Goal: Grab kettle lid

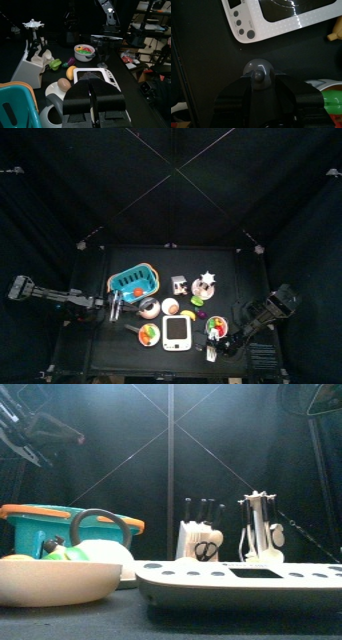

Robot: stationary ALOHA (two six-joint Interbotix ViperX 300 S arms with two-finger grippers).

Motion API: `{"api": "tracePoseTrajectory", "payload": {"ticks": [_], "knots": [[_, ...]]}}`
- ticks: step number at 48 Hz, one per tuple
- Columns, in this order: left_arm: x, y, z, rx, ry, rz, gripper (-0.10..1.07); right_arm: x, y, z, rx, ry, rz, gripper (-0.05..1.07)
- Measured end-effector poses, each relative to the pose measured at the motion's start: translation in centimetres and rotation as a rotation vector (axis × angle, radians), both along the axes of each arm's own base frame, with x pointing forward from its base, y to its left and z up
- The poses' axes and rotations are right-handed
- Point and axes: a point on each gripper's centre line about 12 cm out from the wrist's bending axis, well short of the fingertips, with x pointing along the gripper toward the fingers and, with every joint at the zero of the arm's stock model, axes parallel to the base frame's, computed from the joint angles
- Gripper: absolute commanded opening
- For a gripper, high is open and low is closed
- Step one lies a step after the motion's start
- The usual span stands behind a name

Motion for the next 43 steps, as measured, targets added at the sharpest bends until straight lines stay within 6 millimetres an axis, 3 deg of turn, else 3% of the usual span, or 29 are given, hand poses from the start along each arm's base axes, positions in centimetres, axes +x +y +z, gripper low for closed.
{"api": "tracePoseTrajectory", "payload": {"ticks": [34,43], "knots": [[0.0,0.0,-0.1,0.003,0.001,-0.002,0.22,0.1,0.7,-2.7,0.010,0.065,0.007,0.70],[0.0,0.0,-0.1,0.000,0.002,-0.001,0.22,0.1,0.7,-2.6,0.010,0.063,0.008,0.63]]}}
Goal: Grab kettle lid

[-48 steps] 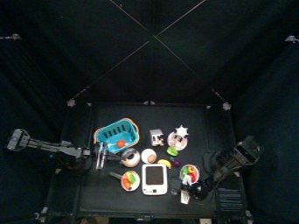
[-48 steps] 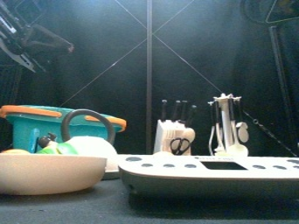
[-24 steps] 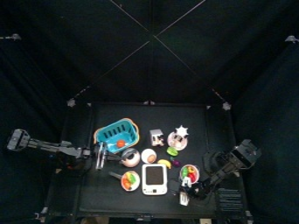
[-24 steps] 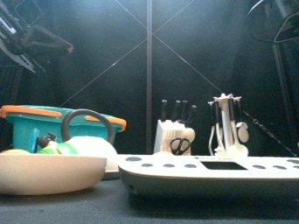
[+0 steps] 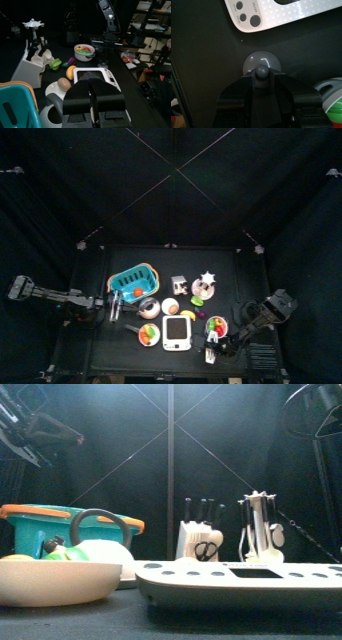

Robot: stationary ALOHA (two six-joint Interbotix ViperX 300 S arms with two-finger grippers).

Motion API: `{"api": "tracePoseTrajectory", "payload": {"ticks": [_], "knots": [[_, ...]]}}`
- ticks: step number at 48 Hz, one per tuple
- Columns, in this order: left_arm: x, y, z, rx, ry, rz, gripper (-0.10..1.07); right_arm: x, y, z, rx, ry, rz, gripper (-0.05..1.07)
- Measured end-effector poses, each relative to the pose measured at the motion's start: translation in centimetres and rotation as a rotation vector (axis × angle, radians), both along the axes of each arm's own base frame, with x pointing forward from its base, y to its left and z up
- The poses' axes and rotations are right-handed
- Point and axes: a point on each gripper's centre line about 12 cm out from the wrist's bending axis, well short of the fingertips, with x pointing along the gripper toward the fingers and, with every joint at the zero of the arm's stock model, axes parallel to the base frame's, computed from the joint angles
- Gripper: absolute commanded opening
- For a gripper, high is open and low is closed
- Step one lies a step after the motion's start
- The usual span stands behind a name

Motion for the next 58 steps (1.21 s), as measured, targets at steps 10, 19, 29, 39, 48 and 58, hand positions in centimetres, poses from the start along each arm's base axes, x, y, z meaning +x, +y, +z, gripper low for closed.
{"api": "tracePoseTrajectory", "payload": {"ticks": [10,19,29,39,48,58], "knots": [[0.0,0.0,0.0,0.002,0.000,0.000,0.22,0.1,0.0,0.0,0.000,-0.002,0.000,0.58],[0.0,0.0,0.0,0.000,0.000,0.000,0.22,0.1,-0.1,0.2,-0.001,-0.003,-0.006,0.58],[0.0,0.0,0.0,0.001,-0.002,0.001,0.22,0.2,-0.6,2.0,-0.005,-0.046,-0.011,0.58],[0.0,0.0,0.0,0.000,0.000,0.000,0.22,0.8,-0.8,2.7,-0.019,-0.069,-0.015,0.58],[0.0,0.0,0.0,0.001,-0.002,0.000,0.22,1.6,-1.0,3.4,-0.043,-0.099,-0.008,0.58],[0.0,0.0,-0.1,-0.002,0.002,0.001,0.22,2.3,-2.0,3.6,-0.080,-0.119,-0.019,0.58]]}}
